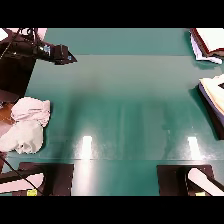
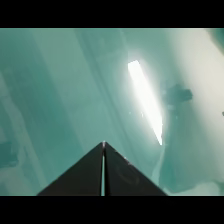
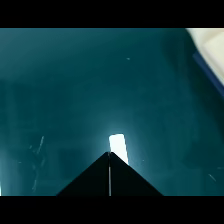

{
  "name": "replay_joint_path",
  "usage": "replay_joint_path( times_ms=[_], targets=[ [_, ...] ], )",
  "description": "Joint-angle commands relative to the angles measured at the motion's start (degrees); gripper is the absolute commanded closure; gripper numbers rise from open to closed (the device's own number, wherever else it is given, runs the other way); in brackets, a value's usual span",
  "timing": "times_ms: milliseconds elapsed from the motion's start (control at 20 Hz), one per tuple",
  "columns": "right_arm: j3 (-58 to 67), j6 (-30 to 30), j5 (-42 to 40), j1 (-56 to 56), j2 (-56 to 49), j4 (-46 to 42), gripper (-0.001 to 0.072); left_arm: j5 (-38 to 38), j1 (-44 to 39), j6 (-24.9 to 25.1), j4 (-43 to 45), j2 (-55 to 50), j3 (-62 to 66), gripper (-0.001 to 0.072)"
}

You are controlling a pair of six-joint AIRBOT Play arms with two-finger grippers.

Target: Fold the shirts.

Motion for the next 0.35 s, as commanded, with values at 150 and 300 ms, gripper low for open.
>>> replay_joint_path(
  times_ms=[150,300],
  targets=[
    [0.0,0.0,-1.6,13.2,0.1,0.8,0.0692,0.9,0.0,0.0,0.0,0.0,0.0,0.0684],
    [0.0,0.0,-1.4,13.2,0.1,0.8,0.0692,1.1,0.0,0.0,0.0,0.0,0.0,0.0684]
  ],
)
